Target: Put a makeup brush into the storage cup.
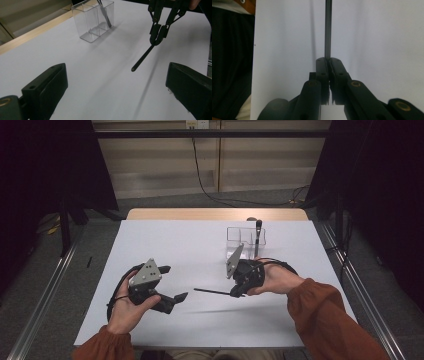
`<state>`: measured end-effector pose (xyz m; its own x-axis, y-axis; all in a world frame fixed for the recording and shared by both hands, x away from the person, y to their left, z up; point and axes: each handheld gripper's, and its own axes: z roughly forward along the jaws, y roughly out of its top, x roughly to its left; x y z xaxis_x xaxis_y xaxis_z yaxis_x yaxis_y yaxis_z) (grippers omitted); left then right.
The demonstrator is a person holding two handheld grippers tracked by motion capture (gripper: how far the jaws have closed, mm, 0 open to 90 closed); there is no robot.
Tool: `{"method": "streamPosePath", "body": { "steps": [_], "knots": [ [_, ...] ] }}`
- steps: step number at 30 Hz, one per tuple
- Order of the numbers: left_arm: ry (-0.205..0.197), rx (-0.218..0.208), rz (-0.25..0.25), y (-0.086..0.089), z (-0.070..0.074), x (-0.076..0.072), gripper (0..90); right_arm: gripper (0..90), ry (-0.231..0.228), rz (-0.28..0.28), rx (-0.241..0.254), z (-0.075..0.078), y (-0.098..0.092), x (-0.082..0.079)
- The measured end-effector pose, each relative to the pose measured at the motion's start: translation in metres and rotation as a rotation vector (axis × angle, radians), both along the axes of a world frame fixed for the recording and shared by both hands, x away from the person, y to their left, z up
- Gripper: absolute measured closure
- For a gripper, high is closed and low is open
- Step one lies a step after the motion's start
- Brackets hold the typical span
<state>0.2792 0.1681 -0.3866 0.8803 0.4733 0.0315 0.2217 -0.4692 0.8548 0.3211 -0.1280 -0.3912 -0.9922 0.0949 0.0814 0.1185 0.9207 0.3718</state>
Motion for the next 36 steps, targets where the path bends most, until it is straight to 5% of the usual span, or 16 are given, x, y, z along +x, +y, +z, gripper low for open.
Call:
{"method": "streamPosePath", "body": {
  "steps": [14, 27, 31, 36],
  "knots": [
    [0.051, 0.136, -0.08, -0.017, -0.001, 0.007, 4.2, 85.9, -0.003, 0.059, -0.161, 0.004, 0.017, 0.005],
    [0.087, 0.239, -0.137, -0.036, 0.0, 0.015, 4.3, 85.8, -0.003, 0.08, -0.177, 0.004, 0.022, 0.005],
    [0.157, 0.261, -0.163, -0.043, -0.001, 0.019, 4.2, 85.8, -0.004, 0.082, -0.178, 0.004, 0.023, 0.004],
    [0.19, 0.304, -0.187, -0.05, -0.005, 0.021, 4.4, 85.8, 0.0, 0.087, -0.17, 0.003, 0.025, 0.005]
  ]
}}
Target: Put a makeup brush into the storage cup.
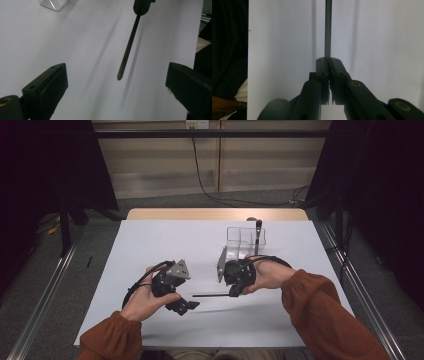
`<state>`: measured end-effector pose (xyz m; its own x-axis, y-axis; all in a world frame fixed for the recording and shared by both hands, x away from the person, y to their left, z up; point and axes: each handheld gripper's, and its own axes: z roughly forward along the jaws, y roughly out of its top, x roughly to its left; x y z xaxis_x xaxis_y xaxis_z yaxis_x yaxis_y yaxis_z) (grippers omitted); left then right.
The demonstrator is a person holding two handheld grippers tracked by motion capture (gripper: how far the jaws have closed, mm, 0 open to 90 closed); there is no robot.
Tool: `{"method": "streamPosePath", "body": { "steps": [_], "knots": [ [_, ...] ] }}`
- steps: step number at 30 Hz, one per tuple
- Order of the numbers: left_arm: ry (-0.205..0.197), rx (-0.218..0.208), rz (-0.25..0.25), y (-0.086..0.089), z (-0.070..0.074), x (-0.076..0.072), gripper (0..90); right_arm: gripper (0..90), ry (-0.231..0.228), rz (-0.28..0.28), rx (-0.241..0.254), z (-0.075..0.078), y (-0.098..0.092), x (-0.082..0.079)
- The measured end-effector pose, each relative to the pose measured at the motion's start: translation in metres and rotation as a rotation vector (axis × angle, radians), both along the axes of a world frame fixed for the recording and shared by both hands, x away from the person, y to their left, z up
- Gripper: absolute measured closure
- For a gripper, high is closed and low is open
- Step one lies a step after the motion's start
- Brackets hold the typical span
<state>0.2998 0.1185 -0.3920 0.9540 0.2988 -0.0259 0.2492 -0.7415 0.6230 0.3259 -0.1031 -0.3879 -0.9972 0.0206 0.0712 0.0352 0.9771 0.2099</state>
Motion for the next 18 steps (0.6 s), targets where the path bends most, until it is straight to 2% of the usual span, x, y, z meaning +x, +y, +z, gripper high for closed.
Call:
{"method": "streamPosePath", "body": {
  "steps": [7, 13, 18],
  "knots": [
    [0.002, 0.032, -0.029, -0.004, -0.004, 0.004, 7.5, 85.8, -0.005, 0.01, 0.002, 0.0, 0.003, 0.0],
    [0.004, 0.08, -0.07, -0.011, -0.006, 0.007, 8.2, 85.9, -0.011, 0.013, -0.001, -0.001, 0.005, 0.0],
    [0.027, 0.093, -0.118, -0.015, -0.009, 0.008, 9.1, 85.8, -0.009, 0.019, 0.007, -0.001, 0.006, 0.001]
  ]
}}
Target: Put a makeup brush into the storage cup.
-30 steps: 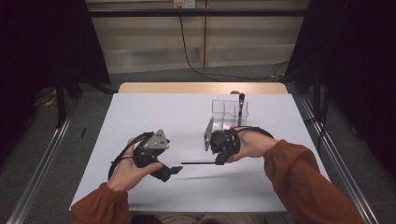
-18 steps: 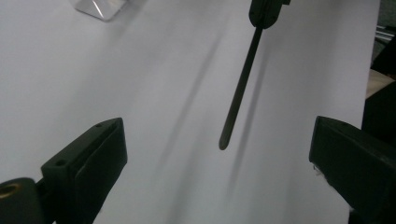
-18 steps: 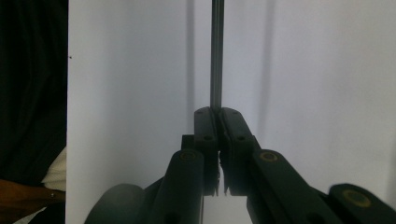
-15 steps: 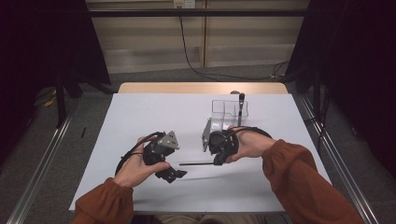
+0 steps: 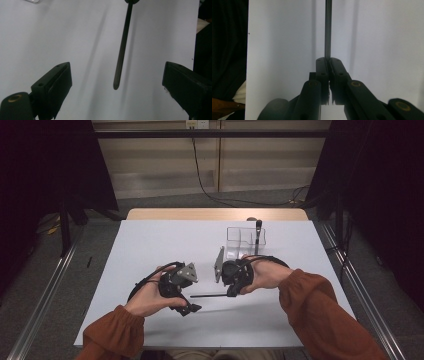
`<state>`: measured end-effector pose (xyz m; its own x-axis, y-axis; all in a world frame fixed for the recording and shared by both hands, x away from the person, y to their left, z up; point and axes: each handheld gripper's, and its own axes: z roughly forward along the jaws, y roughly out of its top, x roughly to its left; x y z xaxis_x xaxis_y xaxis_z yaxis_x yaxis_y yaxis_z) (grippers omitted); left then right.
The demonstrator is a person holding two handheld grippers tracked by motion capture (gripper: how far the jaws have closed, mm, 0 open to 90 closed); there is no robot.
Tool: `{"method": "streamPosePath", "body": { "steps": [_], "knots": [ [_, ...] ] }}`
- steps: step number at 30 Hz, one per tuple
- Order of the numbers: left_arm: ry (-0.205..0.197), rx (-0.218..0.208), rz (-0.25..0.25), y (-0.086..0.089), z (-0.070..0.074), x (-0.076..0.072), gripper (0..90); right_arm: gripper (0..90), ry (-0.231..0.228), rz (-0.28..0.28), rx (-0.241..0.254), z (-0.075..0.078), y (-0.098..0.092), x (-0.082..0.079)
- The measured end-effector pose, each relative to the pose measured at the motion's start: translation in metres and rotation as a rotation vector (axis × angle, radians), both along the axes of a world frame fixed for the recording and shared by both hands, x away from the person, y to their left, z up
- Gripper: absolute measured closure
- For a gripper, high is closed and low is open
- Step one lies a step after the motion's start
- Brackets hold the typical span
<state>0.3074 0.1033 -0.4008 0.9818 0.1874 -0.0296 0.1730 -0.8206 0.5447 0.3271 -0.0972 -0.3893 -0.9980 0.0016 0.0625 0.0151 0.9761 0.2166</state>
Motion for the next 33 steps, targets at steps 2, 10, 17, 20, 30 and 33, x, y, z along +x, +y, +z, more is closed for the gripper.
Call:
{"method": "streamPosePath", "body": {
  "steps": [2, 10, 17, 20, 30, 33],
  "knots": [
    [-0.001, 0.021, -0.004, -0.002, -0.001, 0.0, 9.0, 85.8, 0.002, -0.002, -0.004, 0.0, 0.0, 0.0],
    [-0.019, 0.05, -0.037, -0.004, -0.002, 0.0, 21.6, 85.8, 0.003, 0.002, 0.006, -0.001, 0.002, 0.0],
    [0.021, 0.061, -0.027, -0.01, 0.0, 0.003, 38.5, 85.8, 0.005, 0.009, 0.009, -0.003, 0.004, 0.0],
    [0.038, 0.067, -0.033, -0.012, -0.001, 0.005, 46.7, 85.8, 0.004, 0.01, 0.01, -0.003, 0.004, 0.0],
    [0.081, 0.073, -0.046, -0.017, -0.006, 0.007, 76.3, 85.8, -0.003, 0.014, 0.008, -0.003, 0.004, -0.001],
    [0.095, 0.069, -0.046, -0.017, -0.007, 0.008, 81.7, 85.8, 0.004, 0.018, 0.006, -0.004, 0.004, -0.001]
  ]
}}
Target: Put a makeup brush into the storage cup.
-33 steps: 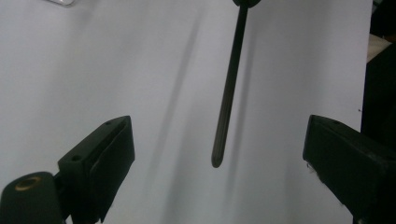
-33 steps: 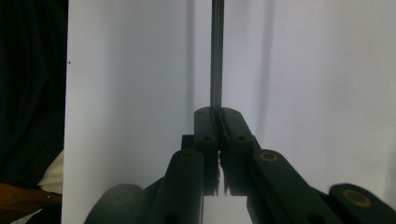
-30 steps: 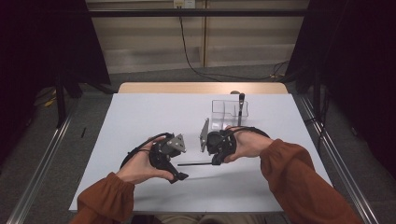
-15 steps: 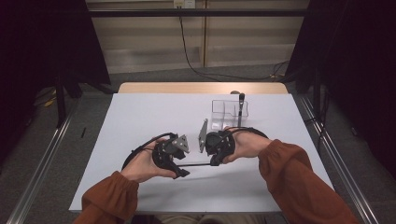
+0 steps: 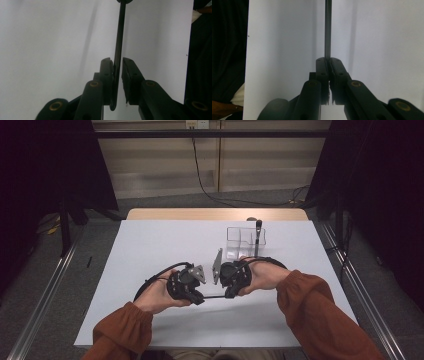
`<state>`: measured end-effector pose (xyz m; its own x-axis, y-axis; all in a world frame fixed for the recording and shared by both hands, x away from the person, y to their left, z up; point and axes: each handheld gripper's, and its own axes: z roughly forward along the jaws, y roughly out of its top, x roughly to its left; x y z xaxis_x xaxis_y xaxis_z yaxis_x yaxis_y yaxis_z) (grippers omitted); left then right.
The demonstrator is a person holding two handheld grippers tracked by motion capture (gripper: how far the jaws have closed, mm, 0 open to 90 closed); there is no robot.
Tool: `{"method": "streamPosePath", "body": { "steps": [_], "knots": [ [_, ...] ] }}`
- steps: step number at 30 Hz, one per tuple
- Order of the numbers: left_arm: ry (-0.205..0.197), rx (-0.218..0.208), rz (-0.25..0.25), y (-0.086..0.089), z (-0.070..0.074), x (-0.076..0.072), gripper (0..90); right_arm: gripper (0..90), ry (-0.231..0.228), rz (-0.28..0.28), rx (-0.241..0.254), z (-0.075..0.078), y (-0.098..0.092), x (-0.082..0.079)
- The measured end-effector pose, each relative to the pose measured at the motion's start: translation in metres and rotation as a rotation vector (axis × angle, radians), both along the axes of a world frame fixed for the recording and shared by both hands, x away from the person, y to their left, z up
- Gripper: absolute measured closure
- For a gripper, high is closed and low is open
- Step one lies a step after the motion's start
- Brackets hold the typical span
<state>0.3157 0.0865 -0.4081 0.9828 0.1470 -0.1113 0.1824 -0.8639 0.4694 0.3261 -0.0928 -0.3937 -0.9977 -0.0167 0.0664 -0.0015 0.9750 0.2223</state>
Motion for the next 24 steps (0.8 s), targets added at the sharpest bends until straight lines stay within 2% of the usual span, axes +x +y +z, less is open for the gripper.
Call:
{"method": "streamPosePath", "body": {
  "steps": [6, 10, 18, 24],
  "knots": [
    [0.019, 0.005, -0.006, 0.0, -0.001, 0.001, 83.9, 85.7, -0.005, 0.004, 0.009, -0.002, 0.0, 0.0],
    [0.028, -0.01, -0.01, -0.001, -0.002, 0.0, 85.3, 84.8, -0.014, 0.015, 0.007, -0.002, -0.001, 0.0],
    [0.043, -0.023, -0.024, 0.001, -0.002, 0.0, 85.5, 83.4, -0.006, -0.003, 0.046, -0.002, -0.007, 0.0],
    [0.047, -0.023, -0.017, 0.002, -0.003, -0.001, 85.6, 74.0, -0.003, -0.04, 0.087, -0.003, -0.012, 0.002]
  ]
}}
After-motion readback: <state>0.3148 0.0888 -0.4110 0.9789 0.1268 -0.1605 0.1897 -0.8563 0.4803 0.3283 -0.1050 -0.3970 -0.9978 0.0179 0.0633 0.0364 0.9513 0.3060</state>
